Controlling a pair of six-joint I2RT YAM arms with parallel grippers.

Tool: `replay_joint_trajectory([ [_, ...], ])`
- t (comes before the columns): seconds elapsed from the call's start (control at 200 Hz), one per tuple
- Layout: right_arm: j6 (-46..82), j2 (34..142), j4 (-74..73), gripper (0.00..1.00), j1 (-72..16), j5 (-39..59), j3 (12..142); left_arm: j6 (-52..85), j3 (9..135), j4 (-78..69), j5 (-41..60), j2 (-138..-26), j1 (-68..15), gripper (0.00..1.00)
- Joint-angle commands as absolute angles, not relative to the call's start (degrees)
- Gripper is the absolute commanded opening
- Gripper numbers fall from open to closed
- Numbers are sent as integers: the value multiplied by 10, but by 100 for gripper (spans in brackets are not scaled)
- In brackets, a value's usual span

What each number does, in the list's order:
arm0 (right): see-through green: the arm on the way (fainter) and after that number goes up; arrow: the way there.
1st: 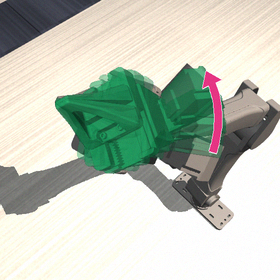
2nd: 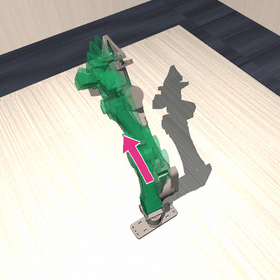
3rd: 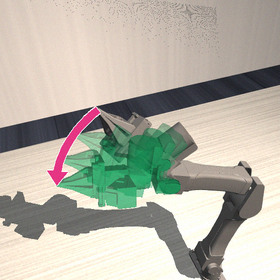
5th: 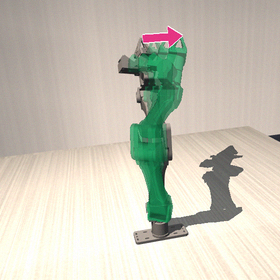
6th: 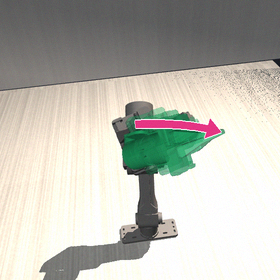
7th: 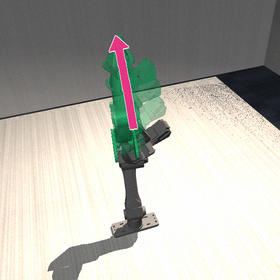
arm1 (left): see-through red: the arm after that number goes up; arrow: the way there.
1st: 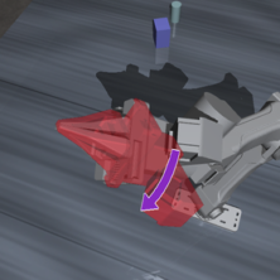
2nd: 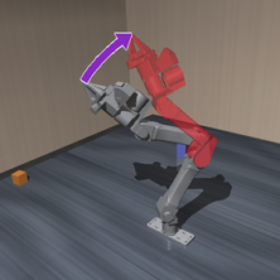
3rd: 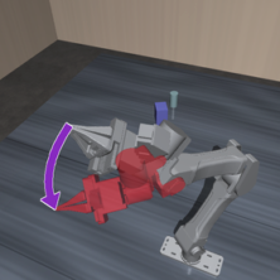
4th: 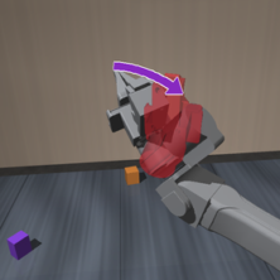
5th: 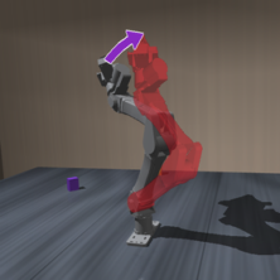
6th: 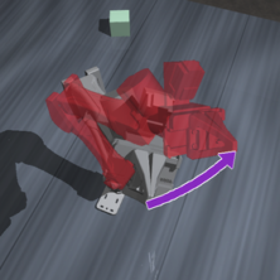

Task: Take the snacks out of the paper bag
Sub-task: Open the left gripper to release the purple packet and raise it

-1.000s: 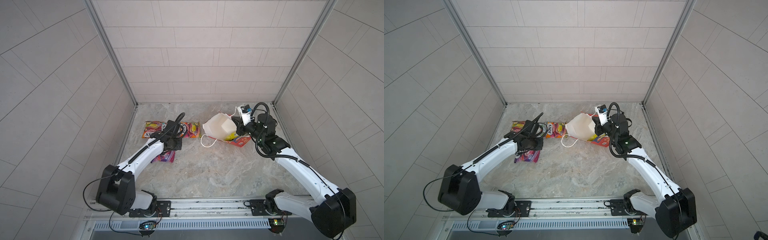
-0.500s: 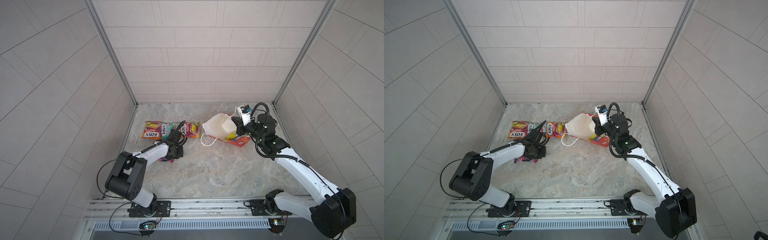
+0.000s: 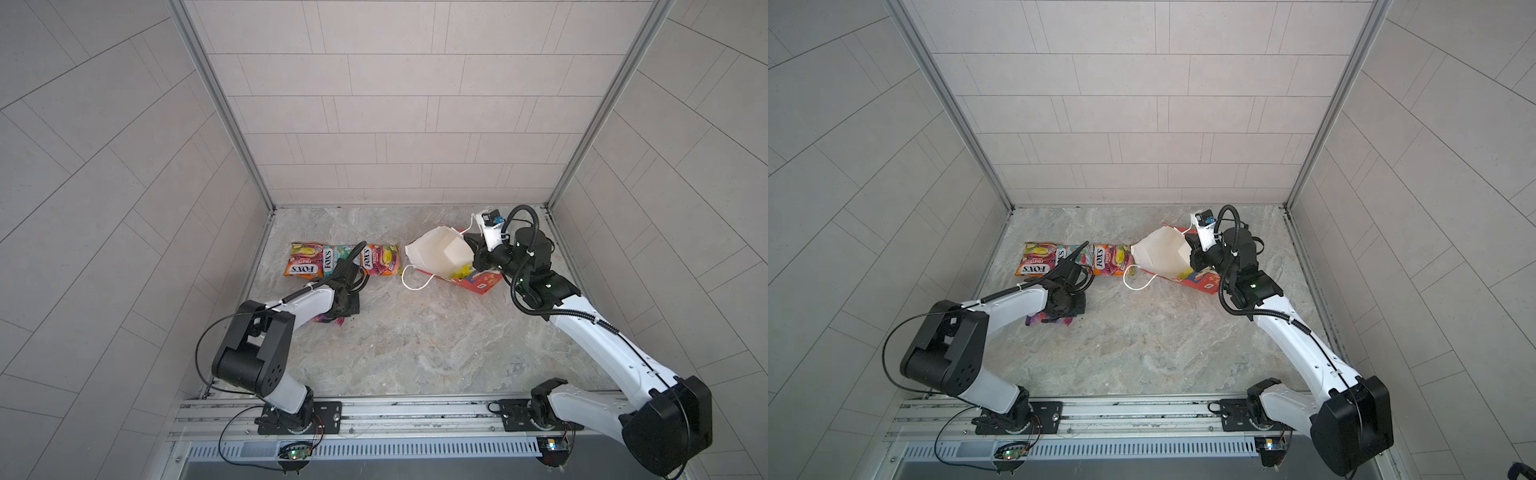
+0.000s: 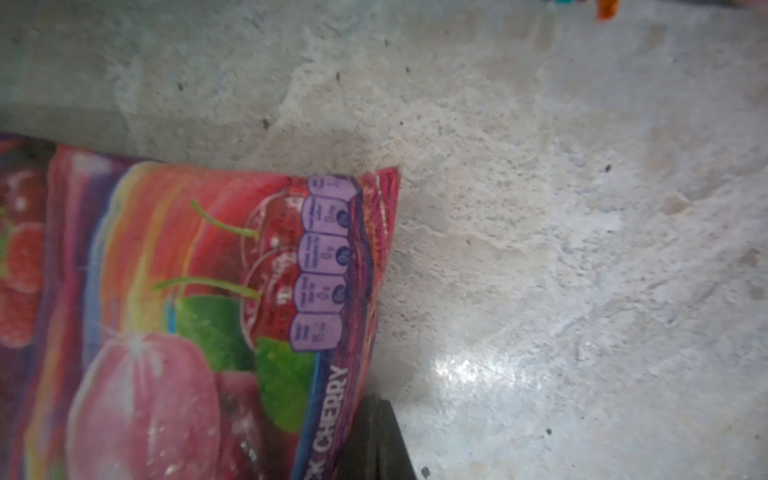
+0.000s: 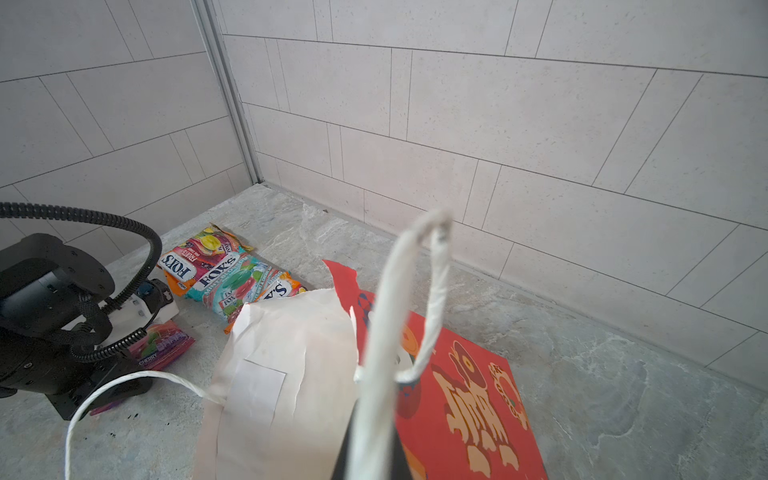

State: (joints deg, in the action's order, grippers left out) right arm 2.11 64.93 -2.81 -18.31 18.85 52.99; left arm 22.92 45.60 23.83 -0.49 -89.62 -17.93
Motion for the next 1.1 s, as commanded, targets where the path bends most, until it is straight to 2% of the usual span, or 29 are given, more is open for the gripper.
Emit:
replay_joint_trajectory([
  [0.0,23,643,-30,0,-179,184,523,227,450,251,-24,-902,-165,0],
  [0.53,30,635,-36,0,-180,187,516,232,432,239,-41,-839,-126,0],
  [1.091,34,625,-43,0,-179,191,511,229,450,249,-51,-842,-77,3],
])
